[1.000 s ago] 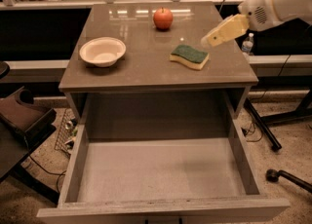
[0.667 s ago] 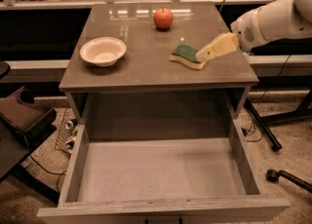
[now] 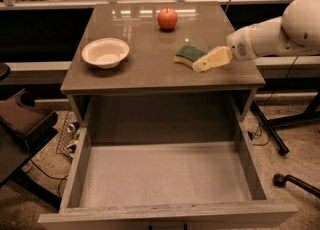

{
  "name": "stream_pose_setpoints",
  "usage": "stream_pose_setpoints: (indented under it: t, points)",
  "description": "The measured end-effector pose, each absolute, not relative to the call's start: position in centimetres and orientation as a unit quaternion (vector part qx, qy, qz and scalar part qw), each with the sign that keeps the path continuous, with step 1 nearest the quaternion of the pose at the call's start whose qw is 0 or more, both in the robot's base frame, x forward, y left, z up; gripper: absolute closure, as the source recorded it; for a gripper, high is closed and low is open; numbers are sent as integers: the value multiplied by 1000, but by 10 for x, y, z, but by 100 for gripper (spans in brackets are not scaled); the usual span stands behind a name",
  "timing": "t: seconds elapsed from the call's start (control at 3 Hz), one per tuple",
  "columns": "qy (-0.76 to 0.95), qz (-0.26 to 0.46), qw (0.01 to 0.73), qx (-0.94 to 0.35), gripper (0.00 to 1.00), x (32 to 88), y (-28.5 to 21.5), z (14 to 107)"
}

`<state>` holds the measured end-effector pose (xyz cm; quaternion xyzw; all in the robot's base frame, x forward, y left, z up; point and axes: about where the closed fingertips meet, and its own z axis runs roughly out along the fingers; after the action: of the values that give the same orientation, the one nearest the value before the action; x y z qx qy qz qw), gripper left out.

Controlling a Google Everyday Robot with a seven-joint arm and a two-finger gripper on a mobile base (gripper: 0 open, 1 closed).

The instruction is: Place sponge into top drawer

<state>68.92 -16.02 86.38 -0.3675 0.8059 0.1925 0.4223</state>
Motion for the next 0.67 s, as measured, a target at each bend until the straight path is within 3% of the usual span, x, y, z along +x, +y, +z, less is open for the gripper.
stream_pose_setpoints:
  t: [0.67]
  points:
    - [792,224,429,-372,0,704,-128,845]
